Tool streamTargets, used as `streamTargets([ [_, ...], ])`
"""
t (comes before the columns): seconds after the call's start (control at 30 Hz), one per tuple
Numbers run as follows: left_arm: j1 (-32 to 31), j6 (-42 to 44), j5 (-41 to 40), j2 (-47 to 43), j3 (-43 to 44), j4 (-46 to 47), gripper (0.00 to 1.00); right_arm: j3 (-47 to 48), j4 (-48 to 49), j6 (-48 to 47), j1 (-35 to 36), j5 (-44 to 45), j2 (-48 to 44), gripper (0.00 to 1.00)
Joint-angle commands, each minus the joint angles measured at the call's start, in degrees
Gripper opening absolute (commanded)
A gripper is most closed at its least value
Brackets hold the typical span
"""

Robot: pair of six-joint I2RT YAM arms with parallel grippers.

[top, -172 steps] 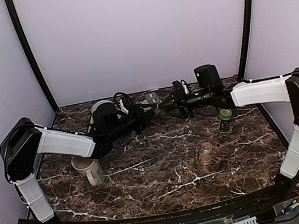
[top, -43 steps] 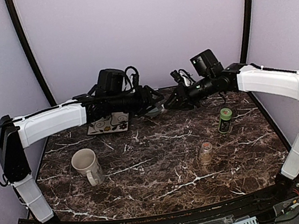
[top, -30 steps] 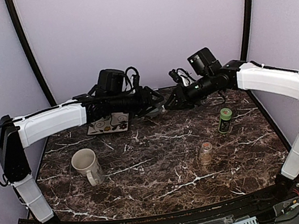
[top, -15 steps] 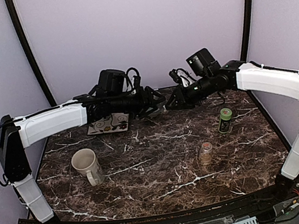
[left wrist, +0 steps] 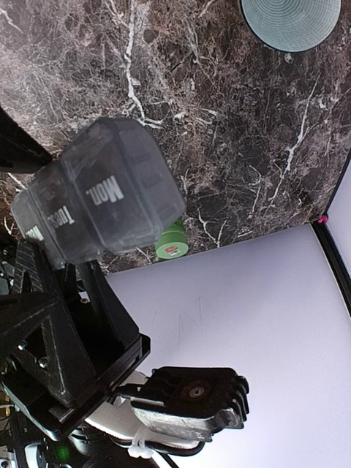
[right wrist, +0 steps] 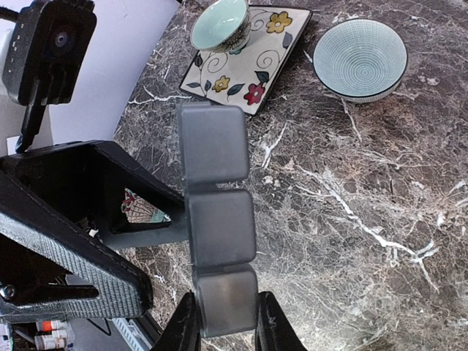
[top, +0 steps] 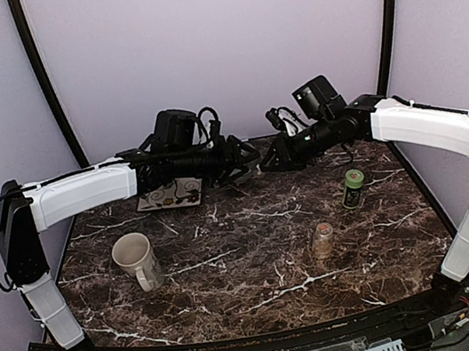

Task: Sort the pills into containers
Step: Open the lid of the pill container.

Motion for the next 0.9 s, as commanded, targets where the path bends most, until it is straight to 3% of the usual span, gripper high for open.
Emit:
streamTargets([
  [0.0, -0.72, -0.35, 1.70, -1.19, -0.31, 3.37, 0.58, 0.55, 0.87, -0.31, 1.08, -1.56, -1.01, 0.00],
  [0.87, -0.60, 1.20, 4.24, 1.00, 2.35, 3.46, 0.54, -0.08, -0.95, -2.38, 2.26, -4.86, -0.63, 0.00],
])
